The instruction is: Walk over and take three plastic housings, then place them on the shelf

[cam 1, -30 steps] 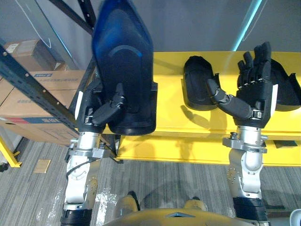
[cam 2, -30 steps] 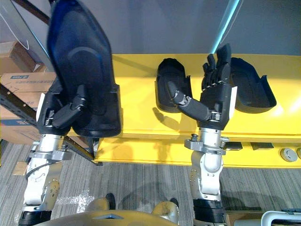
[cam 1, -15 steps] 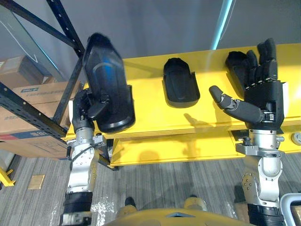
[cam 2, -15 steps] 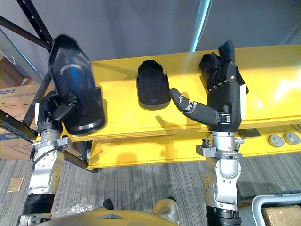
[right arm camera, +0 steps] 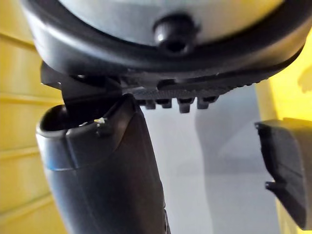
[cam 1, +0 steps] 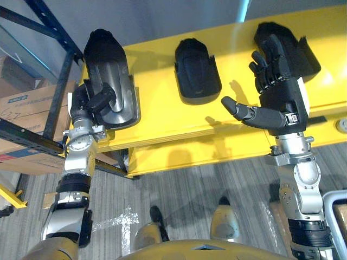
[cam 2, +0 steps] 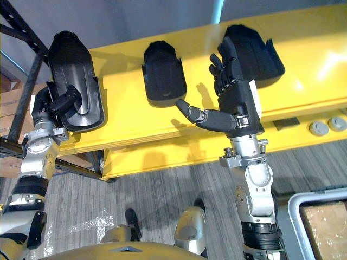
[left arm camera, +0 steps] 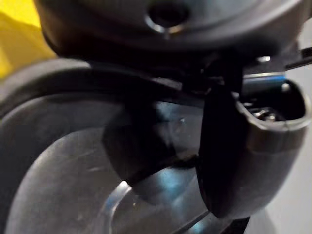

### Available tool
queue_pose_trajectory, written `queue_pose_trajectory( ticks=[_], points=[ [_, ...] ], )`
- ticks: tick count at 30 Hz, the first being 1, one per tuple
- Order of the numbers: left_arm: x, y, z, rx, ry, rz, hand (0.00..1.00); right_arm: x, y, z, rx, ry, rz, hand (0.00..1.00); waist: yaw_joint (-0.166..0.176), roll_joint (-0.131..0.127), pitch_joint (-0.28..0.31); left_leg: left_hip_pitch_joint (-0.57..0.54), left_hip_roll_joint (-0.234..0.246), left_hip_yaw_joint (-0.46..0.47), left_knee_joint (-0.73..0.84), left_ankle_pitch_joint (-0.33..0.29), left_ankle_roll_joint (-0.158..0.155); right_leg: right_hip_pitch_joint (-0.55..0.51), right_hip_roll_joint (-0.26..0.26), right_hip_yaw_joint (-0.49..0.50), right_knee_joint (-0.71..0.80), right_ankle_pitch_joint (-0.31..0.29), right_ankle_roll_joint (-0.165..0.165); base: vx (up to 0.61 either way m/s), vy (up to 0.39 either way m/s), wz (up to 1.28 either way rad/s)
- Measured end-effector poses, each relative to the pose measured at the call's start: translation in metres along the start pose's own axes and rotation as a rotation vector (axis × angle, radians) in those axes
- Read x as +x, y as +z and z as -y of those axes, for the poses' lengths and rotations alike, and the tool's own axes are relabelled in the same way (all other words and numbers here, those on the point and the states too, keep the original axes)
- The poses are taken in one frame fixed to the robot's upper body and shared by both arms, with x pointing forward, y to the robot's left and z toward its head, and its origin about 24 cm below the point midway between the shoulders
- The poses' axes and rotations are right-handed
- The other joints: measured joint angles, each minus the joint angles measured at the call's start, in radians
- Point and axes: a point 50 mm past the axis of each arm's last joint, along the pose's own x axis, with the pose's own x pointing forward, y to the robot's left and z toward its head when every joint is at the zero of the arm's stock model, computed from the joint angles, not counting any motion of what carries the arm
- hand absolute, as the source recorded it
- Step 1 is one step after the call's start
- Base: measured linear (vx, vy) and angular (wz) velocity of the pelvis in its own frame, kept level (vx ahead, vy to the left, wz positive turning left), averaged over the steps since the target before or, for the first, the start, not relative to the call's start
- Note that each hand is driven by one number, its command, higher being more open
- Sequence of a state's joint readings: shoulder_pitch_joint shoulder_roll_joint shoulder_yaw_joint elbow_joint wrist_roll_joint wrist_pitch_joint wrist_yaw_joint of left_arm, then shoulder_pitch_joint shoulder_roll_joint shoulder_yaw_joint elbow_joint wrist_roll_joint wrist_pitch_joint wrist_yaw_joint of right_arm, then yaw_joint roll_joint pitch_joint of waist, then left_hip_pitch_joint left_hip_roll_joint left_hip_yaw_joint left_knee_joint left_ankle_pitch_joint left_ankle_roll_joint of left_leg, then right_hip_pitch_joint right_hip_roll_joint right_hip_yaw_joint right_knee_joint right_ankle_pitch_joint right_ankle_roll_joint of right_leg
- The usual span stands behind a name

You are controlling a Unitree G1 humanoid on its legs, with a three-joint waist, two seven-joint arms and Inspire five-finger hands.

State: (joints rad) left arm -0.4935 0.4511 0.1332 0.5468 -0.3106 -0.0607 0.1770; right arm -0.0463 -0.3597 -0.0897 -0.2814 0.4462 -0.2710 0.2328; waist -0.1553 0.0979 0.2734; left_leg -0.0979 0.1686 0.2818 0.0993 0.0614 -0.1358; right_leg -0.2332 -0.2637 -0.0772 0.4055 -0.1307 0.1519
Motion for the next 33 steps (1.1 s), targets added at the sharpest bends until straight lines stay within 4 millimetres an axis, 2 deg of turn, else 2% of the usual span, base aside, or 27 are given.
queue_pose_trajectory(
  ticks=[2, 5, 9, 10, 13, 17, 24, 26, 29, 33],
  points=[
    [0.005, 0.009, 0.005, -0.005, -0.01, 0.016, 0.0, 0.005, -0.002, -0.01, 0.029, 0.036, -0.003, 1.0, -0.012, -0.005, 0.035, -0.016, 0.003, 0.002, 0.018, -0.001, -0.002, -0.03, -0.003, 0.006, 0.043, -0.014, -0.005, -0.06, -0.036, -0.02],
    [0.014, 0.028, 0.008, 0.0, -0.018, 0.065, 0.0, 0.012, -0.002, -0.025, 0.065, 0.084, 0.0, 1.0, -0.01, -0.015, 0.064, -0.055, 0.021, 0.014, 0.076, -0.023, -0.009, -0.074, 0.001, 0.02, 0.097, -0.034, -0.009, -0.08, -0.061, -0.06],
    [0.016, 0.044, 0.011, -0.005, -0.017, 0.104, 0.0, 0.016, 0.016, -0.041, 0.083, 0.148, 0.081, 1.0, -0.009, -0.019, 0.089, -0.106, 0.044, 0.02, 0.18, -0.073, -0.011, -0.11, 0.003, 0.036, 0.145, -0.055, -0.009, -0.06, -0.022, -0.08],
    [0.016, 0.044, 0.012, -0.004, -0.02, 0.1, 1.0, 0.016, 0.02, -0.043, 0.084, 0.156, 0.097, 1.0, -0.007, -0.02, 0.089, -0.111, 0.05, 0.024, 0.199, -0.084, -0.012, -0.111, 0.004, 0.037, 0.154, -0.057, -0.009, 0.0, 0.008, -0.08],
    [0.019, 0.049, 0.016, -0.003, -0.026, 0.083, 1.0, 0.017, 0.029, -0.046, 0.086, 0.164, 0.138, 1.0, 0.001, -0.02, 0.09, -0.126, 0.059, 0.036, 0.245, -0.106, -0.007, -0.113, 0.004, 0.044, 0.164, -0.057, -0.009, -0.01, 0.027, -0.05],
    [0.02, 0.051, 0.018, 0.004, -0.03, 0.05, 1.0, 0.017, 0.028, -0.052, 0.102, 0.177, 0.135, 1.0, 0.013, -0.022, 0.09, -0.139, 0.07, 0.044, 0.294, -0.143, -0.005, -0.11, 0.003, 0.054, 0.171, -0.064, 0.001, -0.05, 0.027, -0.05],
    [0.023, 0.046, 0.005, 0.143, 0.016, -0.008, 1.0, 0.017, 0.026, -0.057, 0.118, 0.193, 0.126, 1.0, 0.014, -0.026, 0.088, -0.102, 0.069, 0.052, 0.295, -0.153, -0.002, -0.065, -0.001, 0.052, 0.161, -0.063, 0.004, 0.0, 0.002, -0.01],
    [0.025, 0.038, -0.007, 0.205, 0.057, -0.072, 1.0, 0.014, 0.025, -0.056, 0.119, 0.189, 0.118, 1.0, 0.01, -0.027, 0.084, -0.061, 0.066, 0.056, 0.266, -0.146, -0.007, -0.028, 0.001, 0.048, 0.138, -0.063, 0.005, 0.03, -0.014, -0.05],
    [0.025, 0.027, -0.024, 0.251, 0.08, -0.139, 1.0, 0.006, 0.016, -0.052, 0.123, 0.165, 0.065, 1.0, -0.002, -0.034, 0.044, -0.026, 0.054, 0.051, 0.201, -0.115, -0.012, -0.003, 0.002, 0.031, 0.103, -0.057, 0.009, 0.06, -0.025, 0.08],
    [0.025, 0.018, -0.03, 0.293, 0.08, -0.189, 1.0, -0.001, 0.0, -0.039, 0.107, 0.102, -0.009, 1.0, -0.011, -0.039, 0.011, 0.024, 0.049, 0.038, 0.113, -0.076, -0.019, 0.056, 0.013, -0.001, 0.032, -0.036, 0.006, 0.07, -0.023, 0.11]
  ],
)
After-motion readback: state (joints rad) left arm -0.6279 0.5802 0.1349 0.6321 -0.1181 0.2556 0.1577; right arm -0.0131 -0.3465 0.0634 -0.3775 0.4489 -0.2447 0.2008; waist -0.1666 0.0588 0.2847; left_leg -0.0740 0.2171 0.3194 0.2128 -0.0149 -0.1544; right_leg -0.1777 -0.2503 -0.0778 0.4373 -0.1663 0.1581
